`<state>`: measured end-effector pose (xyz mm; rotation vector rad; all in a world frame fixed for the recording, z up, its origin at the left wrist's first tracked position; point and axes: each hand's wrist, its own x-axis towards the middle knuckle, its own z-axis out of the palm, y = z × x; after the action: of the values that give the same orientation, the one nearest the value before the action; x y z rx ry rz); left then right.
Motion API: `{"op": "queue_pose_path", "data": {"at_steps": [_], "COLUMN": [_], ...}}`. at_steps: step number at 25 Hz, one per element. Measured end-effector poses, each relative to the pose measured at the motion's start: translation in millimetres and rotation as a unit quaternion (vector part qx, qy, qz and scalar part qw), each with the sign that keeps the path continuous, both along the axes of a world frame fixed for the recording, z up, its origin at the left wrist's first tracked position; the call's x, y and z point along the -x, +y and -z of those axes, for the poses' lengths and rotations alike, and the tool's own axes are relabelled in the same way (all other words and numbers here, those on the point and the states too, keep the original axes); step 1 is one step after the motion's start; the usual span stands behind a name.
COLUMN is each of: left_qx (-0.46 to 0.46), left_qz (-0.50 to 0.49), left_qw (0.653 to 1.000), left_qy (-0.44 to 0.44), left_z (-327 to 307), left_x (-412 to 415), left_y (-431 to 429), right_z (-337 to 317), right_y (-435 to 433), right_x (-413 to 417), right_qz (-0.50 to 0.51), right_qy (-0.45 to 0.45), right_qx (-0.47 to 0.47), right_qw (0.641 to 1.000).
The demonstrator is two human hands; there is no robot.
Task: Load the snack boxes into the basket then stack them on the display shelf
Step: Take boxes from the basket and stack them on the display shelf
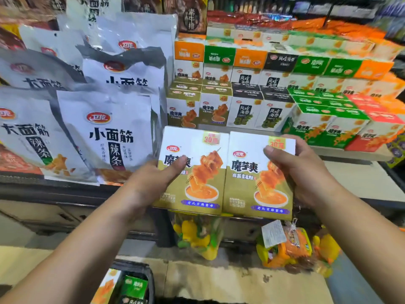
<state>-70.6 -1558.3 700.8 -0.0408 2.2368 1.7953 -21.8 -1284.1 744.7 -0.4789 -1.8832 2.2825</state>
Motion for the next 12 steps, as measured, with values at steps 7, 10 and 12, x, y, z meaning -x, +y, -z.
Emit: {"op": "queue_pose_path", "data": {"at_steps": [7, 10, 12], "left_qx": [0.079, 0.071, 0.065], "left_qz": [0.003, -0.023, -0.043], "left_qw": [0.996, 0.996, 0.996], "left_qy": [-0.045, -0.047, -0.049], "left_z": [11, 18, 21], "left_x": [92, 103, 110], "left_y": [-6, -7, -5], "right_z": [8, 14, 19], "right_y": [9, 13, 15], "right_x": [93, 125, 150], "right_qz": [0.023, 0.038, 0.045], "right_qy": [-0.023, -0.019, -0.018], "right_qx": [-0.03, -0.073, -0.104], "right_qw": [0.999, 0.996, 0.993]}}
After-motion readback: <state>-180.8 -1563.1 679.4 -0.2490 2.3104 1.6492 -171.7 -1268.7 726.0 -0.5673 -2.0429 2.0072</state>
